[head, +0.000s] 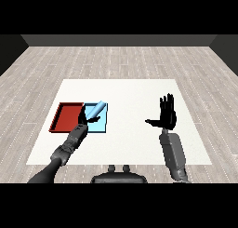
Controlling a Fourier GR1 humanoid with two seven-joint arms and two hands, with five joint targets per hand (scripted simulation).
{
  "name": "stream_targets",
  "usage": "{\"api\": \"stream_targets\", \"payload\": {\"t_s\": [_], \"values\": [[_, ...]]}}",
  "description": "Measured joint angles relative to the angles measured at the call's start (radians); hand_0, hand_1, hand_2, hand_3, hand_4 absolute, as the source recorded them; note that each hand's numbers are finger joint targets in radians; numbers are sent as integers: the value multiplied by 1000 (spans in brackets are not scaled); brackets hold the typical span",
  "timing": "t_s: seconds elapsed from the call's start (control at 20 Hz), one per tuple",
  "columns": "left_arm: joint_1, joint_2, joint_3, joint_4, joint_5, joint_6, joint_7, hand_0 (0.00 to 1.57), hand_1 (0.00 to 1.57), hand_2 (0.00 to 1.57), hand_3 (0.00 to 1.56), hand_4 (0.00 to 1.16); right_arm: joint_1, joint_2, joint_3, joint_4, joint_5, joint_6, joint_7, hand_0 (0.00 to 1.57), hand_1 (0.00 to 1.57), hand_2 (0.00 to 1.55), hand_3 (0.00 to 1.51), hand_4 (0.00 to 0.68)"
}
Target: Pick the blue can and put it in the blue box
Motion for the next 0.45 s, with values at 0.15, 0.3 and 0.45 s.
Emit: {"api": "stream_targets", "payload": {"t_s": [0.15, 0.3, 0.45], "values": [[-4, -12, 36, -92, 30, -28, -111, 0, 0, 0, 0, 0, 3, 0, 8, -14, 1, 6, 4, 0, 0, 0, 0, 0], [6, -26, 55, -197, 54, -116, -226, 0, 0, 0, 0, 0, 2, -2, 15, -24, 8, 3, 14, 0, 0, 0, 0, 0], [46, -32, 62, -311, 78, -232, -332, 0, 0, 0, 0, 0, 14, -19, 15, -29, 11, 8, 32, 0, 0, 0, 0, 0]]}}
